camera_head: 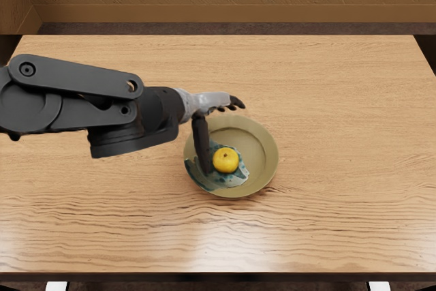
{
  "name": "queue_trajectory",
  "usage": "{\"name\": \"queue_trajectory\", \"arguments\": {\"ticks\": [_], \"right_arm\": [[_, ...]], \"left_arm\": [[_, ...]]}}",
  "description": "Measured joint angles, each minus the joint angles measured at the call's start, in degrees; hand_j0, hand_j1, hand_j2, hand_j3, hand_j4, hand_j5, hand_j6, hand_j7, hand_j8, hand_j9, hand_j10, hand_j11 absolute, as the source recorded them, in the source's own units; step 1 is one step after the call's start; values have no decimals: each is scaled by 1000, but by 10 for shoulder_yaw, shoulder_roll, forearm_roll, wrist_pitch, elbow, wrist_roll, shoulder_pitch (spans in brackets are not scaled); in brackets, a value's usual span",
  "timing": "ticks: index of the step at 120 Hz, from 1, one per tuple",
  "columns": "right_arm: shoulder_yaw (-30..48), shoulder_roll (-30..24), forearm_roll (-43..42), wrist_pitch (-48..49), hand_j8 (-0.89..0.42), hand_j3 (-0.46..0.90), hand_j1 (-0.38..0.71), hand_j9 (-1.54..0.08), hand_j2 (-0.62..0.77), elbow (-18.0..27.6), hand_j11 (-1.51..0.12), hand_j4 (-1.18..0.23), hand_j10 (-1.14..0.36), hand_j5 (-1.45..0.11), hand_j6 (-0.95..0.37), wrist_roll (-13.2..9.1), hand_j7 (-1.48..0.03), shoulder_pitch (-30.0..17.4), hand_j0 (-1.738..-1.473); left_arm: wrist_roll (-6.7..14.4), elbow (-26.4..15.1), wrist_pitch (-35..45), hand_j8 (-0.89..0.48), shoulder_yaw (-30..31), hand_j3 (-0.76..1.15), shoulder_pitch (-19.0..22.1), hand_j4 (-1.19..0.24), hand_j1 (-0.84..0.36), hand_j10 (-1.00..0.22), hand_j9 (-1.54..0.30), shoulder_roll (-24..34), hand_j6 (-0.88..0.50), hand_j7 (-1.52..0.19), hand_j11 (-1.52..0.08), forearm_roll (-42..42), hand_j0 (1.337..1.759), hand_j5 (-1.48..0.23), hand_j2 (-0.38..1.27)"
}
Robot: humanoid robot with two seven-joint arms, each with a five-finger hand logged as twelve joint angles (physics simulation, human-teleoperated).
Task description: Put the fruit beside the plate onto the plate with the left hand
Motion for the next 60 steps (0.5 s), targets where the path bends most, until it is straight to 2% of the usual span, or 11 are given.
{"name": "queue_trajectory", "arguments": {"ticks": [27, 60], "right_arm": [[0, 0, 0, 0, -24, 0, -320, -31, -5, 0, -31, -24, -24, -31, -24, 0, -31, 0, -1658], [0, 0, 0, 0, -24, 0, -320, -31, -5, 0, -31, -24, -24, -31, -24, 0, -31, 0, -1658]], "left_arm": [[-17, -1, -82, -29, -46, 0, 10, -31, 316, -31, -39, 51, -29, -39, -39, -55, 1658, -40, 9], [-21, -2, -184, -8, -111, 0, 33, -8, 341, -8, -10, 132, -8, -10, -10, -126, 1658, -10, 3]]}}
